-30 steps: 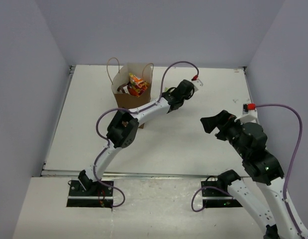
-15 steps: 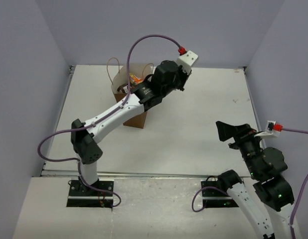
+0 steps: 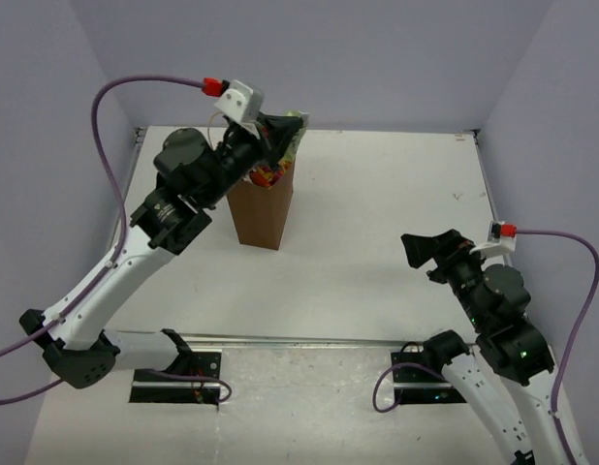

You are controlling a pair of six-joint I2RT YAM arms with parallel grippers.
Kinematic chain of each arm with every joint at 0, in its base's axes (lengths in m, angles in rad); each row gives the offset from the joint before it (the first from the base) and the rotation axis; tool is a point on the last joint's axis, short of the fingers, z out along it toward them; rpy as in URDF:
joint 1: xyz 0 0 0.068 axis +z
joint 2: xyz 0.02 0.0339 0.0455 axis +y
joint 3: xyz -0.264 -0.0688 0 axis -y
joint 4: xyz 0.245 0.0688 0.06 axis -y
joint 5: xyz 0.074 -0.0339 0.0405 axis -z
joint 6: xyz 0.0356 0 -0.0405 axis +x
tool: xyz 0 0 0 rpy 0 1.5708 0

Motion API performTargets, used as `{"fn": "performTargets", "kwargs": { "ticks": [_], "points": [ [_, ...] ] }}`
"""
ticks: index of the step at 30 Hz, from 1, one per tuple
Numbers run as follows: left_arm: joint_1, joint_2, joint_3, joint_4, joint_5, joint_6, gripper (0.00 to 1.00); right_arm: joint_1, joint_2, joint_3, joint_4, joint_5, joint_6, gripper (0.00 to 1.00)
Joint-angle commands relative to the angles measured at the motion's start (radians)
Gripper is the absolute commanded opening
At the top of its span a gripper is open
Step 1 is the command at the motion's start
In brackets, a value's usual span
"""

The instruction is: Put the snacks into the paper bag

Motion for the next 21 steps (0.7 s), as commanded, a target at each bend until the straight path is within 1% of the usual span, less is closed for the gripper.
{"fn": "performTargets", "kwargs": {
  "ticks": [1, 5, 9, 11, 16, 19, 21],
  "points": [
    [0.067, -0.053, -0.052, 0.035, 0.02, -0.026, 0.0, -0.003, 0.018, -0.012, 0.063, -0.042, 0.014, 0.97],
    [0.142, -0.092, -0.084, -0.002, 0.014, 0.0, 0.0, -0.002, 0.018, -0.011, 0.06, -0.046, 0.008, 0.97],
    [0.218, -0.087, -0.106, -0.013, 0.075, -0.018, 0.0, -0.003, 0.013, -0.014, 0.065, -0.049, 0.003, 0.97],
    [0.26, -0.08, -0.12, 0.001, 0.118, -0.038, 0.0, -0.003, 0.015, -0.014, 0.065, -0.056, 0.002, 0.97],
    [0.343, -0.034, -0.147, 0.023, 0.171, -0.06, 0.0, -0.003, 0.019, -0.011, 0.06, -0.063, -0.002, 0.97],
    [0.379, 0.005, -0.143, 0.03, 0.234, -0.081, 0.0, -0.003, 0.018, -0.012, 0.057, -0.063, -0.002, 0.97],
    [0.383, 0.02, -0.141, 0.026, 0.245, -0.086, 0.0, -0.003, 0.016, -0.014, 0.057, -0.063, -0.002, 0.97]
  ]
}}
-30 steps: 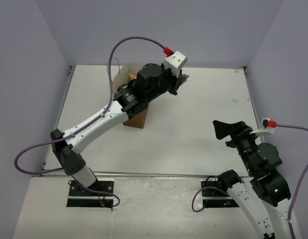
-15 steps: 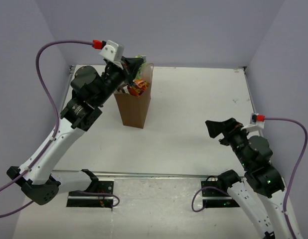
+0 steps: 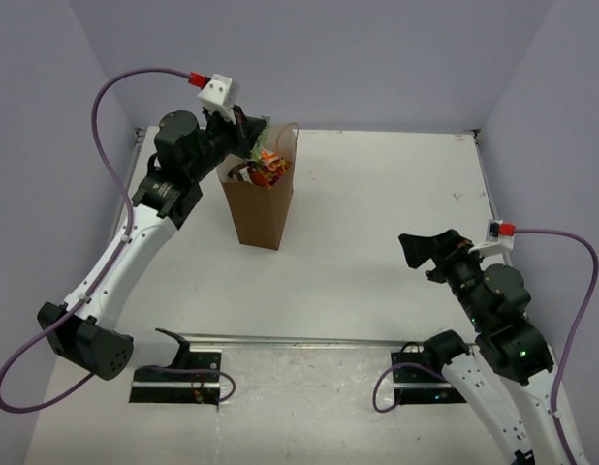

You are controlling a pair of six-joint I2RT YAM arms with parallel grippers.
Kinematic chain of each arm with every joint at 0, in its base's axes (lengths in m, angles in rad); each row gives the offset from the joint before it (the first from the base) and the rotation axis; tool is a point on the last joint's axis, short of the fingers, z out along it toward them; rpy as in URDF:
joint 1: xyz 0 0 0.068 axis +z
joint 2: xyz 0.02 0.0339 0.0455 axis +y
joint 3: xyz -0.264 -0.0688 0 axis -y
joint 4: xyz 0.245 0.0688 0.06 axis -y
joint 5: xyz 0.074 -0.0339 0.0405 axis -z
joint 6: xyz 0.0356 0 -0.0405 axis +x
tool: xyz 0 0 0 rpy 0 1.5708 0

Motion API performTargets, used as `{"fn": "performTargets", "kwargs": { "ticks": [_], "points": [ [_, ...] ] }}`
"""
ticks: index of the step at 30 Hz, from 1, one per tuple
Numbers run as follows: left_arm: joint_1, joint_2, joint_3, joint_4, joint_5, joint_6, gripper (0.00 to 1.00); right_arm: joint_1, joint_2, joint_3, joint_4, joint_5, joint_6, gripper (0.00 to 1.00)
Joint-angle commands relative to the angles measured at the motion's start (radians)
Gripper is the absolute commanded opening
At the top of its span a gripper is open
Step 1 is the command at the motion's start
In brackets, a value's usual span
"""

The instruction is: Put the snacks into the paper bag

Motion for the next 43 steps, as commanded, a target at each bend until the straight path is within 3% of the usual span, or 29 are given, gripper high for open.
{"fn": "performTargets", "kwargs": {
  "ticks": [1, 2, 4, 6, 7, 9, 10, 17, 24, 28, 36, 43],
  "points": [
    [0.022, 0.027, -0.001, 0.023, 0.072, -0.032, 0.0, -0.003, 0.008, -0.006, 0.03, -0.018, -0.003, 0.98],
    [0.025, 0.027, -0.009, 0.031, 0.07, -0.04, 0.0, -0.003, 0.008, -0.006, 0.03, -0.021, -0.003, 0.98],
    [0.035, 0.03, -0.02, 0.037, 0.07, -0.043, 0.11, -0.003, 0.008, -0.006, 0.03, -0.025, -0.003, 0.98],
    [0.042, 0.035, -0.015, 0.033, 0.061, -0.046, 0.4, -0.002, 0.013, -0.004, 0.03, -0.03, -0.007, 0.99],
    [0.046, 0.041, -0.011, 0.022, 0.053, -0.046, 0.67, -0.003, 0.015, -0.001, 0.029, -0.033, -0.008, 0.99],
    [0.049, 0.05, 0.015, 0.004, 0.014, -0.046, 0.96, -0.003, 0.018, 0.0, 0.026, -0.037, -0.011, 0.99],
    [0.054, 0.053, 0.032, -0.027, -0.002, -0.046, 1.0, -0.003, 0.019, 0.002, 0.027, -0.04, -0.014, 0.99],
    [0.054, -0.026, 0.094, -0.093, -0.059, -0.034, 1.0, -0.003, 0.085, 0.054, 0.015, -0.083, -0.106, 0.99],
    [0.054, -0.342, -0.182, -0.134, -0.154, -0.095, 1.0, -0.003, 0.105, 0.071, 0.045, -0.114, -0.154, 0.99],
    [0.054, -0.502, -0.352, -0.248, -0.252, -0.1, 1.0, -0.003, 0.091, 0.057, 0.061, -0.12, -0.171, 0.99],
    [0.054, -0.744, -0.439, -0.398, -0.401, -0.084, 1.0, -0.003, 0.097, 0.057, 0.047, -0.108, -0.149, 0.99],
    [0.054, -0.791, -0.452, -0.437, -0.438, -0.058, 1.0, -0.003, 0.11, 0.071, 0.045, -0.108, -0.145, 0.99]
  ]
}}
